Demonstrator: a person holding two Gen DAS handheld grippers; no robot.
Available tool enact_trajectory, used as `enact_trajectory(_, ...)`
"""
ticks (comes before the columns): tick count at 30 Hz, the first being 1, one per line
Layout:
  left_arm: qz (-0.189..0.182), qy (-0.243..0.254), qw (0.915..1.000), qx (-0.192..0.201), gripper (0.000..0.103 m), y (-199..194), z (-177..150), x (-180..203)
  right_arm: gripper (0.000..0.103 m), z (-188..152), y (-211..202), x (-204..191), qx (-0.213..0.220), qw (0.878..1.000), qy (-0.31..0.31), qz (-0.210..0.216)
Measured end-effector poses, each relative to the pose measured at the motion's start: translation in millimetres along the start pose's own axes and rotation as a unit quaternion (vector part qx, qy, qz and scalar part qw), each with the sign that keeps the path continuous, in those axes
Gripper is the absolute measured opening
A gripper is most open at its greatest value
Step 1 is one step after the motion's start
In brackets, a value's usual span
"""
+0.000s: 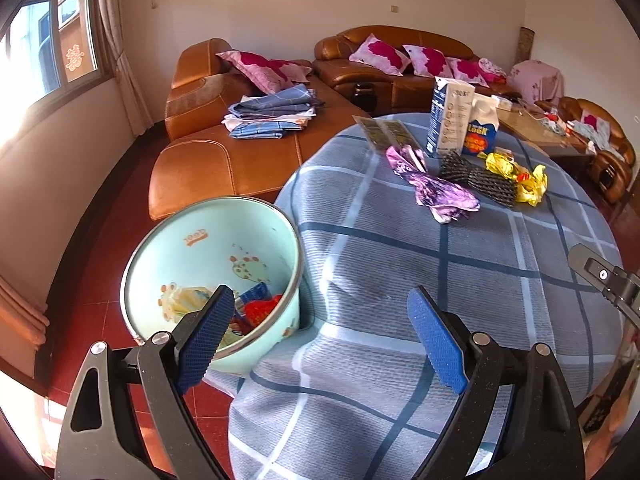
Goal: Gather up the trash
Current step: 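Withdraw both tools from the bin back toward the table, then grasp the purple wrapper with the left tool while the right tool grasps the yellow candy wrapper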
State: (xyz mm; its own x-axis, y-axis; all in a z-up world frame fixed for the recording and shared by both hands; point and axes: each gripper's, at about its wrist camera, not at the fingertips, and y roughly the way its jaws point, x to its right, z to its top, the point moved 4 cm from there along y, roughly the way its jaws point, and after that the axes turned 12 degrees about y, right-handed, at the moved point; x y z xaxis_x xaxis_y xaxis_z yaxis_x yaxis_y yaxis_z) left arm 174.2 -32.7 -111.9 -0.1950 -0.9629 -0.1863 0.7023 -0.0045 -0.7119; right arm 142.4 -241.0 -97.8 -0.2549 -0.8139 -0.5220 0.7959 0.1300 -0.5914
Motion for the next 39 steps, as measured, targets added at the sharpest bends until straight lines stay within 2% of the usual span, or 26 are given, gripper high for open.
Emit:
enact_trajectory(8,-0.028,0.004,0.9994,-0.018,0.087,21.6,-6.4,15.9,0.039,4.4,13.7,26.3,-0.004,0.999,0.013,-0.033)
enact_trajectory(10,-0.037,0.004,0.9990,-0.025,0.087,30.2,-6.7,20.1,0.042,7.1,17.2,32.4,-0.003,0.999,0.014,-0.041)
enact_trajectory(11,-0.040,0.003,0.9988,-0.027,0.086,34.0,-5.8,22.0,0.045,9.2,19.5,35.9,-0.002,0.999,0.013,-0.046)
enact_trajectory(16,-0.054,0.006,0.9980,-0.033,0.085,53.2,6.4,30.7,0.045,25.2,33.2,57.0,0.001,0.997,0.023,-0.073)
enact_trajectory(20,-0.074,-0.005,0.9964,-0.041,0.079,71.4,23.7,36.0,0.045,44.6,46.2,70.3,0.002,0.996,0.023,-0.091)
enact_trajectory(30,-0.083,-0.011,0.9963,-0.020,0.078,107.7,93.3,63.6,0.045,95.2,80.5,78.9,0.003,0.995,0.007,-0.100)
enact_trajectory(34,-0.101,-0.018,0.9944,-0.027,0.079,128.5,113.5,79.8,0.045,110.4,98.4,82.4,-0.003,0.995,0.010,-0.098)
enact_trajectory(37,-0.107,-0.021,0.9933,-0.040,0.079,144.2,117.5,88.1,0.048,122.3,111.3,86.3,-0.005,0.996,0.021,-0.091)
enact_trajectory(38,-0.110,-0.021,0.9928,-0.044,0.078,149.2,116.8,90.5,0.053,126.3,115.0,86.7,-0.003,0.996,0.023,-0.090)
enact_trajectory(39,-0.114,-0.021,0.9921,-0.049,0.077,154.1,115.9,93.2,0.062,132.1,121.3,86.8,-0.002,0.996,0.022,-0.086)
